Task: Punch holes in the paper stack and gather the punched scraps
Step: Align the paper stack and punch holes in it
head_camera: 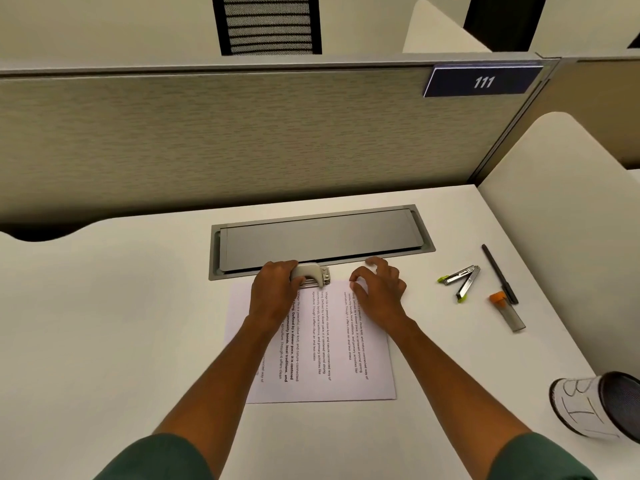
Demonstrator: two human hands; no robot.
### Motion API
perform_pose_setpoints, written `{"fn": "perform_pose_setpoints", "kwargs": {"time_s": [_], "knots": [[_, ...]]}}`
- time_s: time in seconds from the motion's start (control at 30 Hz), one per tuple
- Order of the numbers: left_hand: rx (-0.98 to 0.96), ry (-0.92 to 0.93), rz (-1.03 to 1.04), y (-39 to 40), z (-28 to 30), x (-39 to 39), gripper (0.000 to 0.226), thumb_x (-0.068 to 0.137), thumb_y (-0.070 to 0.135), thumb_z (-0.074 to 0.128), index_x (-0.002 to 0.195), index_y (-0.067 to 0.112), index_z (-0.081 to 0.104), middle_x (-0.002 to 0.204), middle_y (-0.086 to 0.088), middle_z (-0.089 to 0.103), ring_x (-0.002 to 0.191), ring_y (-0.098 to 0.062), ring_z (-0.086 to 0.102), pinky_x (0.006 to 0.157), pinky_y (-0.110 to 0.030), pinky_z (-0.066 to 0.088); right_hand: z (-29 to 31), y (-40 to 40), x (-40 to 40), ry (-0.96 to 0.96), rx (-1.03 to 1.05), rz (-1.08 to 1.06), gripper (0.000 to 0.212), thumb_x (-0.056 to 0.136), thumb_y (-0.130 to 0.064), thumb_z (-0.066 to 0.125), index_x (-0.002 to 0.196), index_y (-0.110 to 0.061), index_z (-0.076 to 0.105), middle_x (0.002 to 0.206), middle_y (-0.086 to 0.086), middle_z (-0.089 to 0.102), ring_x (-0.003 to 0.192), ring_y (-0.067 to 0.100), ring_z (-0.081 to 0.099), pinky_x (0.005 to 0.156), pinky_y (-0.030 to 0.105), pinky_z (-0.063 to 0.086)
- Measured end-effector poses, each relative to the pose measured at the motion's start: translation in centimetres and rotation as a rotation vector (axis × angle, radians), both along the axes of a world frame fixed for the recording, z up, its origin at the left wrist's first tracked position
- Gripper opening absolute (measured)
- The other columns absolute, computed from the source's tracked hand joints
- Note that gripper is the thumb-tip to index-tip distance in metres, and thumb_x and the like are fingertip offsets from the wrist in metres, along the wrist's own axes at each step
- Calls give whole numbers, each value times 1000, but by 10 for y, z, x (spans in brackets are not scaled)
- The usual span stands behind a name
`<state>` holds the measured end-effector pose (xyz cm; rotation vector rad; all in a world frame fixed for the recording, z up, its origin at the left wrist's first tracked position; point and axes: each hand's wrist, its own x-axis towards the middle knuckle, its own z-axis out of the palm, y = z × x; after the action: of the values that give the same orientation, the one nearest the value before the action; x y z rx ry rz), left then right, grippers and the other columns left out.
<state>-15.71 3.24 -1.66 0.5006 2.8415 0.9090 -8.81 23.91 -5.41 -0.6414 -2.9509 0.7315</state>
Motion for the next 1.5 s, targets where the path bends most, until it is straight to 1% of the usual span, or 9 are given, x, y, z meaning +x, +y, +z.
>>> {"fn": "perform_pose_setpoints", "kwargs": {"time_s": [0.17, 0.33, 0.63, 0.77, 0.97, 1.03, 1.2, 1.37, 1.5], "knots": [[0, 0, 4, -1, 1, 0, 25, 94, 34, 62, 109, 16, 69, 103, -7, 73, 92, -23, 63, 84, -42, 54, 3, 5, 1, -40, -47, 42, 15, 94, -34, 57, 103, -25, 65, 124, -1, 57, 116, 22, 46, 97, 39, 29], [4, 1, 8, 0, 1, 0, 25, 94, 33, 64, 111, 16, 69, 104, -7, 73, 94, -23, 62, 84, -42, 54, 11, 11, 1, -47, -159, 113, 7, 96, -32, 55, 96, -28, 61, 103, -5, 67, 102, 17, 56, 96, 39, 29], [-3, 9, 7, -1, -1, -1, 25, 93, 33, 64, 112, 16, 69, 105, -7, 73, 95, -24, 62, 83, -38, 52, 18, 16, 7, -98, -225, 148, 10, 95, -34, 57, 96, -28, 65, 104, -5, 69, 102, 15, 58, 100, 40, 31], [-4, 1, 4, -1, -2, -1, 31, 94, 33, 64, 119, 16, 67, 111, -8, 72, 101, -25, 62, 88, -40, 52, 19, 18, 13, -105, -233, 149, 9, 95, -33, 57, 95, -29, 65, 105, -7, 69, 102, 14, 57, 99, 39, 30], [9, -2, -3, -1, -5, -1, 32, 93, 32, 64, 121, 16, 66, 112, -9, 72, 100, -23, 62, 85, -36, 50, 21, 17, 21, -122, -249, 165, 6, 93, -34, 59, 92, -32, 65, 107, -9, 68, 104, 13, 54, 96, 36, 26], [13, -15, 4, -2, -6, -1, 36, 93, 32, 65, 126, 17, 64, 117, -9, 70, 104, -24, 61, 89, -36, 51, 22, 16, 25, -126, -249, 168, 6, 93, -33, 60, 92, -32, 65, 107, -10, 68, 106, 13, 54, 95, 34, 24], [97, -78, 38, -6, -11, 6, 58, 94, 34, 64, 146, 18, 44, 143, -10, 54, 130, -28, 49, 107, -40, 41, 25, 12, 32, -128, -247, 181, 9, 92, -31, 61, 96, -27, 69, 110, -9, 69, 109, 13, 51, 93, 33, 22], [140, -55, 69, -27, -13, 14, 68, 93, 40, 64, 151, 20, 34, 156, -10, 38, 143, -30, 35, 116, -46, 30, 28, 2, 38, -136, -241, 208, 11, 93, -30, 61, 97, -26, 71, 110, -9, 70, 110, 14, 51, 94, 35, 23], [107, -43, 114, -53, -15, 24, 68, 93, 41, 63, 151, 20, 33, 157, -9, 36, 144, -30, 33, 118, -48, 28, 27, -11, 46, -151, -234, 237, 14, 93, -31, 60, 98, -25, 71, 111, -8, 70, 110, 14, 52, 97, 37, 25]]}}
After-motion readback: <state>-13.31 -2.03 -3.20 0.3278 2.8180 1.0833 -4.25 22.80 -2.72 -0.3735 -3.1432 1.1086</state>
